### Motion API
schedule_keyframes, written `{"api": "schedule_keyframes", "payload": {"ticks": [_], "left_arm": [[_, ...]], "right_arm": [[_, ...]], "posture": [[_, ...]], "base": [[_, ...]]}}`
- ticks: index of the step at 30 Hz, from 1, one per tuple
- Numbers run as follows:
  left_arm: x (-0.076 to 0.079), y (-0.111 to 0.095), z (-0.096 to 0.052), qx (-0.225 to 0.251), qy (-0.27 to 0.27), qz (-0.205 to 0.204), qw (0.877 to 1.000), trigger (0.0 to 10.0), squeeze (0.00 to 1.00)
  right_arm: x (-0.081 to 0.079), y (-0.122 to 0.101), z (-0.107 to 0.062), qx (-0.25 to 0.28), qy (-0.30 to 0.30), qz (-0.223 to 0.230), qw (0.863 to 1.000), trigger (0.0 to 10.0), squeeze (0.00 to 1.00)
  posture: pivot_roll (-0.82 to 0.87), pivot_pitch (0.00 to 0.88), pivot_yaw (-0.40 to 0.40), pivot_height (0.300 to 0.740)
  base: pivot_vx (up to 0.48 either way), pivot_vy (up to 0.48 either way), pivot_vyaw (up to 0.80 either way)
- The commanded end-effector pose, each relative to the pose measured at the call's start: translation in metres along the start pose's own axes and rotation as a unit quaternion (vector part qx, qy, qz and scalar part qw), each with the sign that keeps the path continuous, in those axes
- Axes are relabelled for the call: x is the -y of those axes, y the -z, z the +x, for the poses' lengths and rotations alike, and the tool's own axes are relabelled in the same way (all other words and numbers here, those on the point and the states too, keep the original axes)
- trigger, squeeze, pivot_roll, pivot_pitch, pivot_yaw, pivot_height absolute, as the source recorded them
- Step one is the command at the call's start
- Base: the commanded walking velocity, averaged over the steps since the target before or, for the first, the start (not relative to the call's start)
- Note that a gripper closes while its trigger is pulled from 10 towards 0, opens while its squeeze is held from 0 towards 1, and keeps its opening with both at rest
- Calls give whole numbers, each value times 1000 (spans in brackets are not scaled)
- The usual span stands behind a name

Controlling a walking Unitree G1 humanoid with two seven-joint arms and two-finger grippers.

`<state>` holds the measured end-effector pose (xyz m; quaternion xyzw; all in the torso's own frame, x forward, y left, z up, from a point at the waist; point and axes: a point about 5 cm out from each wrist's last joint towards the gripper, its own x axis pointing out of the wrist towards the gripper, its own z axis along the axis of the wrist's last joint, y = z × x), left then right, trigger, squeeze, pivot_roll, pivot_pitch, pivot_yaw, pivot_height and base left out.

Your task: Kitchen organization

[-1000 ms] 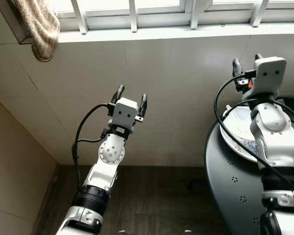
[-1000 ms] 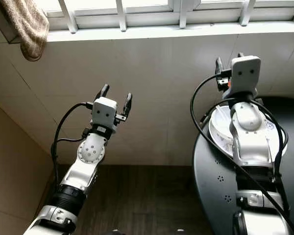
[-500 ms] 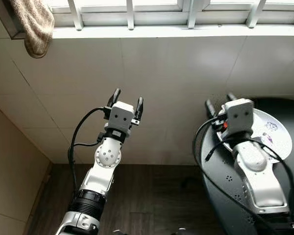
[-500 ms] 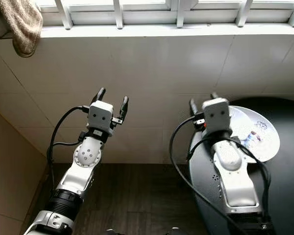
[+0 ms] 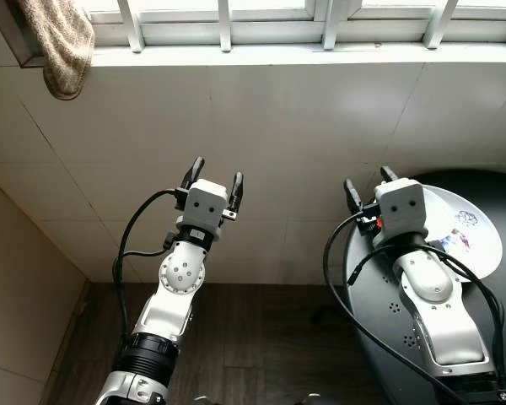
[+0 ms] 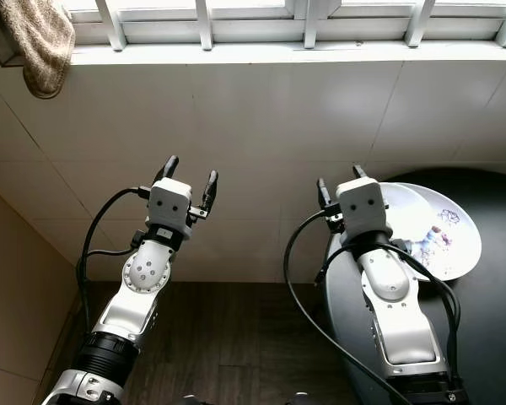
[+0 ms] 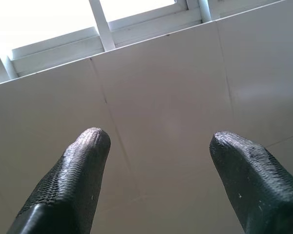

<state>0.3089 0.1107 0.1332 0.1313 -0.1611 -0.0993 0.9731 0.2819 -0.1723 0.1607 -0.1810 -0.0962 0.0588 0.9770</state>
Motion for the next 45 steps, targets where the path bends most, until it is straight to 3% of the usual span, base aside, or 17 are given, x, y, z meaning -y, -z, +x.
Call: {"api": "schedule_keyframes", "payload": {"ticks": [1,7,16,26,36,45], "left_arm": [[-2,-1,-1,1,-2,2,1000,10000,0],[0,-3,1,8,5,5,1000,10000,0],[-1,-6,2,17,3,-8,1000,10000,0],[-2,-6,3,18,0,-10,1000,10000,0],[-1,-6,3,16,-1,-9,1000,10000,0],[0,-6,5,16,3,-13,1000,10000,0]], "right_arm": [[-2,-6,1,15,-4,-12,1000,10000,0],[0,-6,2,14,5,-19,1000,10000,0],[1,-7,4,16,10,-29,999,10000,0],[2,-6,5,16,8,-45,999,10000,0],[8,-5,7,15,13,-52,998,10000,0],[23,11,13,-63,21,35,997,10000,0]], "posture": [[-208,0,4,740],[-208,0,4,740],[-215,0,11,740],[-214,0,12,740],[-217,0,11,740],[-219,0,14,740]], "base": [[0,0,0],[0,0,0],[229,0,-728],[427,0,0],[0,0,0],[0,0,0]]}}
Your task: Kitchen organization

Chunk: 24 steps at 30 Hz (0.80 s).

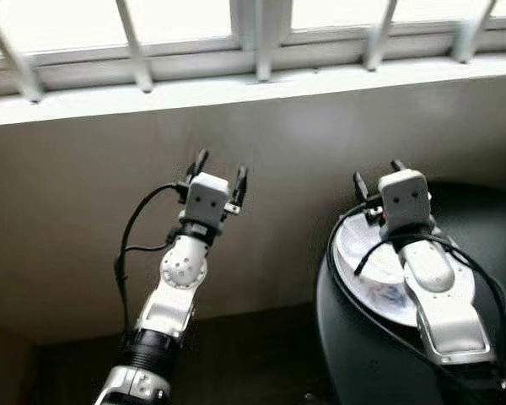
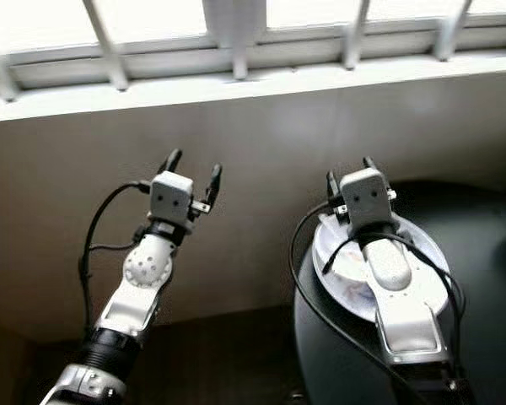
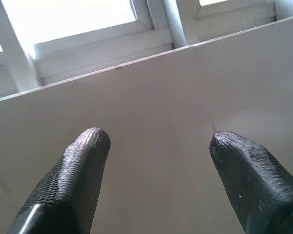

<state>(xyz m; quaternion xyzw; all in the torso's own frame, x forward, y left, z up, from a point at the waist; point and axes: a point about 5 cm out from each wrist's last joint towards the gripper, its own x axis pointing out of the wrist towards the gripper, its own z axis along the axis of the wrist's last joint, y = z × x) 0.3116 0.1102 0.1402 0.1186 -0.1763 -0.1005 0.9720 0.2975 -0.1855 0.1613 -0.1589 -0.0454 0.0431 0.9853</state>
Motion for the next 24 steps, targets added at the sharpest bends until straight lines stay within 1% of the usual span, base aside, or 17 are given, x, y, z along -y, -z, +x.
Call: {"api": "schedule_keyframes", "payload": {"ticks": [1,2,4,6,7,8,10,11,12,13,14,15,18,19,20,23,24], "left_arm": [[2,0,1,-1,6,-2,1000,10000,0],[2,0,1,-1,6,-2,1000,10000,0],[2,0,2,-1,7,-2,1000,10000,0],[2,0,3,0,8,-2,1000,10000,0],[2,0,3,0,8,-2,1000,10000,0],[2,0,3,0,8,-2,1000,10000,0],[2,0,3,0,8,-2,1000,10000,0],[2,0,3,0,9,-3,1000,10000,0],[3,0,3,0,9,-3,1000,10000,0],[3,0,3,0,9,-3,1000,10000,0],[4,0,4,1,10,-4,1000,10000,0],[5,0,5,1,11,-4,1000,10000,0],[7,-1,6,2,12,-5,1000,10000,0],[7,-1,6,2,12,-6,1000,10000,0],[7,-1,6,2,12,-6,1000,10000,0],[6,0,6,1,12,-5,1000,10000,0],[6,0,6,1,12,-5,1000,10000,0]], "right_arm": [[14,6,2,-33,4,13,999,10000,0],[17,9,3,-54,-5,8,999,10000,0],[24,16,2,-93,-40,-25,995,10000,0],[44,19,-1,-130,-47,-31,990,10000,0],[44,19,-1,-130,-47,-31,990,10000,0],[55,17,-3,-140,-47,-31,989,10000,0],[55,17,-3,-140,-47,-31,989,10000,0],[61,16,-4,-147,-52,-34,987,10000,0],[63,14,-6,-151,-75,-33,985,10000,0],[63,14,-6,-151,-75,-33,985,10000,0],[62,12,-9,-157,-105,-36,981,10000,0],[63,12,-10,-165,-119,-37,978,10000,0],[65,13,-11,-176,-130,-31,975,10000,0],[66,13,-11,-180,-141,-26,973,10000,1000],[66,13,-11,-180,-141,-26,973,10000,1000],[68,13,-11,-193,-174,-21,965,10000,1000],[68,13,-11,-193,-174,-21,965,10000,1000]], "posture": [[-219,0,14,740],[-221,0,16,740],[-226,0,18,740],[-227,0,20,740],[-227,0,20,740],[-232,0,21,740],[-232,0,21,740],[-232,0,21,740],[-232,0,21,740],[-232,0,21,740],[-240,0,21,740],[-241,0,20,740],[-241,0,19,740],[-240,0,18,740],[-240,0,18,740],[-240,0,19,740],[-240,0,19,740]], "base": [[0,0,0],[0,0,0],[0,0,0],[0,0,0],[0,0,0],[0,0,0],[0,0,0],[0,0,0],[0,0,0],[0,0,0],[0,0,0],[0,0,0],[0,0,0],[0,0,0],[0,0,0],[0,0,0],[0,0,0]]}}
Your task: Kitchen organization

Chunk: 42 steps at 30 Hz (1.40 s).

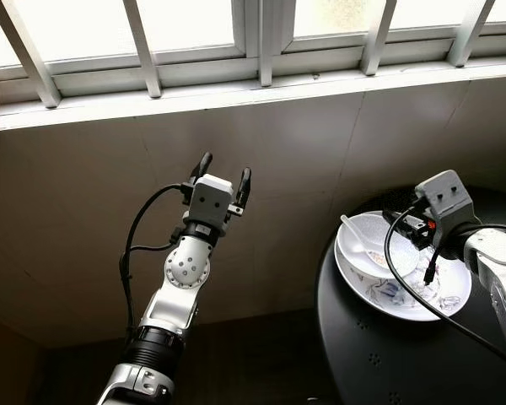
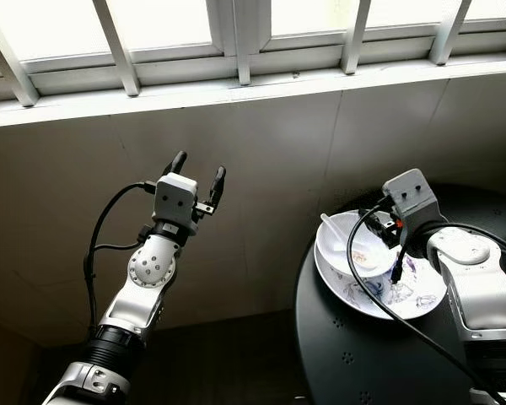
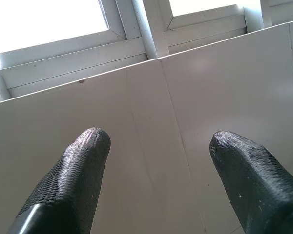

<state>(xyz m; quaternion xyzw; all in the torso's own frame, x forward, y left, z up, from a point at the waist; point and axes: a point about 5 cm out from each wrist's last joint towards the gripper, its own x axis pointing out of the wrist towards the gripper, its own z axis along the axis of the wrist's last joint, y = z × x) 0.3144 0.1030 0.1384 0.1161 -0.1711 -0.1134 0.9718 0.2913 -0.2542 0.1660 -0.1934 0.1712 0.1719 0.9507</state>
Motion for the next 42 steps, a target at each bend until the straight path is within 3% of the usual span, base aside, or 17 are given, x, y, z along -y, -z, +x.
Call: {"api": "schedule_keyframes", "payload": {"ticks": [1,8,9,10,11,42], "left_arm": [[-1,-1,2,4,0,0,1000,10000,0],[1,-1,4,4,1,0,1000,10000,0],[1,-1,4,4,2,0,1000,10000,0],[1,-1,4,4,2,1,1000,10000,0],[1,-1,4,4,3,1,1000,10000,0],[-1,0,7,3,5,8,1000,10000,0]], "right_arm": [[2,-3,0,-3,-30,-3,1000,10000,1000],[5,-3,7,-11,-87,-20,996,10000,1000],[4,-3,8,-11,-103,-23,994,10000,447],[4,-3,8,-11,-108,-22,994,10000,447],[5,-3,9,-12,-111,-21,994,10000,0],[0,40,50,-76,-157,-28,984,10000,0]], "posture": [[-240,0,19,740],[-238,0,19,740],[-238,0,19,740],[-238,0,19,740],[-238,0,19,740],[-200,0,31,740]], "base": [[0,0,0],[0,0,0],[0,0,0],[0,0,0],[0,0,0],[0,0,0]]}}
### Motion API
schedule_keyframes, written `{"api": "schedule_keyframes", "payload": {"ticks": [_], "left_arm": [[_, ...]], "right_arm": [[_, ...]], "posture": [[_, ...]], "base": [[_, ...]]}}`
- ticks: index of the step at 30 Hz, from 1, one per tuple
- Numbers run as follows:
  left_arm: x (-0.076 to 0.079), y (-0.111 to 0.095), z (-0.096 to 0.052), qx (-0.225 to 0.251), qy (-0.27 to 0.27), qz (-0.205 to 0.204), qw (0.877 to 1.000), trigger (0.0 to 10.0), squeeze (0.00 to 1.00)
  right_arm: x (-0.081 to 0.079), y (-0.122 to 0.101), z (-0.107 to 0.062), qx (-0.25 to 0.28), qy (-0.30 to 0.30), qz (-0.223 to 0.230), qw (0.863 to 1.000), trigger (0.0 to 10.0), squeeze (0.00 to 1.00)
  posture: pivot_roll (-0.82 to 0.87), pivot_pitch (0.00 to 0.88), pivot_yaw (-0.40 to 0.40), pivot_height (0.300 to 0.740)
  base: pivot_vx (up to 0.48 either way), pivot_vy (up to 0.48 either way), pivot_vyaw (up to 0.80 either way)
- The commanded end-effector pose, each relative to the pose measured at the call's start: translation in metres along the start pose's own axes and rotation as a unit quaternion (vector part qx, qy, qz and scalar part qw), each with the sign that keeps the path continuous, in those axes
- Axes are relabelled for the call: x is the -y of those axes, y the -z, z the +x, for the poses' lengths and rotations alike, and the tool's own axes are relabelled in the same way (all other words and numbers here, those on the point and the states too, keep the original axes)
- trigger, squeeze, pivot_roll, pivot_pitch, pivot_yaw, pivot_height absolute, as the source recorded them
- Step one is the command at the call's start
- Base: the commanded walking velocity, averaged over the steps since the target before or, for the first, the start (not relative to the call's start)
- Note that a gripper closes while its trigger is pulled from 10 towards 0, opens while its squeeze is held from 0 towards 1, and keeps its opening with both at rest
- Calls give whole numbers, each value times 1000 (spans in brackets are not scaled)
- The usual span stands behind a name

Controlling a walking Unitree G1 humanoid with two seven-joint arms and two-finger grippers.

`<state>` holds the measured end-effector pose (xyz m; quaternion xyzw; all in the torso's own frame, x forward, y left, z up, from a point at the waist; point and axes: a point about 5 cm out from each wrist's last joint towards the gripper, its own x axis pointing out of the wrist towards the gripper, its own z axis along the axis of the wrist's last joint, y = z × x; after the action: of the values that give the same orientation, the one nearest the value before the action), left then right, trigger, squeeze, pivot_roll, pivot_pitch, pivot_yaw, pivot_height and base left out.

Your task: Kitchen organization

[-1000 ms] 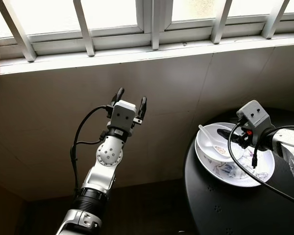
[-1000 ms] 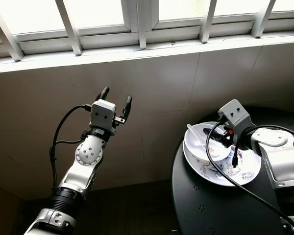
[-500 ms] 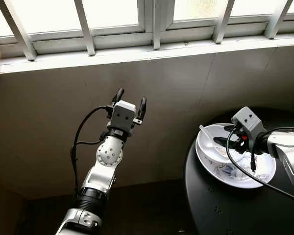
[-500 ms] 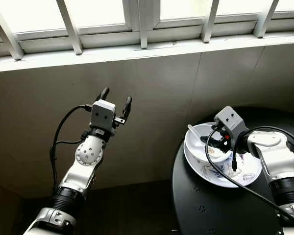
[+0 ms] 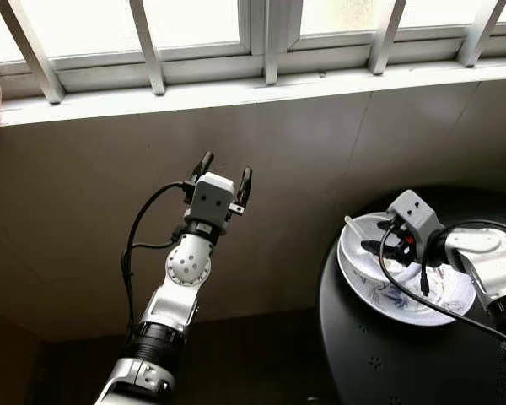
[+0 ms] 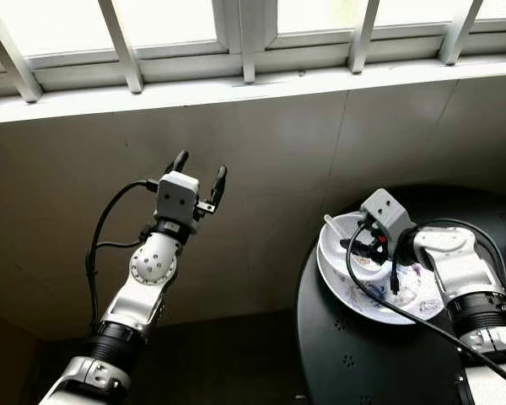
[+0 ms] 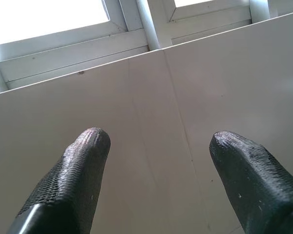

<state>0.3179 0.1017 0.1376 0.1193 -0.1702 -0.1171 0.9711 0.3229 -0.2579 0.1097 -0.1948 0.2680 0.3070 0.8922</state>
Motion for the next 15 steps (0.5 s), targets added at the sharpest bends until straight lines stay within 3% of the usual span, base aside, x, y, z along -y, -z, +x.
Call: {"api": "schedule_keyframes", "payload": {"ticks": [1,9,10,11,12,15], "left_arm": [[-2,-2,3,4,0,6,1000,10000,0],[-3,-2,4,5,1,10,1000,10000,0],[-4,-2,4,4,1,10,1000,10000,0],[-4,-2,4,4,1,11,1000,10000,0],[-4,-2,4,4,1,11,1000,10000,0],[-4,-2,4,3,1,11,1000,10000,0]], "right_arm": [[2,-2,1,-1,0,-8,1000,10000,0],[-2,9,11,-9,-15,28,999,10000,0],[-1,10,12,-10,-11,35,999,7608,0],[1,11,12,-12,-2,47,999,784,0],[2,12,12,-11,7,57,998,0,0],[5,14,11,-14,20,63,998,0,0]], "posture": [[-200,0,31,740],[-188,0,34,740],[-188,0,34,740],[-188,0,34,740],[-188,0,34,740],[-186,0,34,740]], "base": [[0,0,0],[0,0,0],[0,0,0],[0,0,0],[0,0,0],[0,0,0]]}}
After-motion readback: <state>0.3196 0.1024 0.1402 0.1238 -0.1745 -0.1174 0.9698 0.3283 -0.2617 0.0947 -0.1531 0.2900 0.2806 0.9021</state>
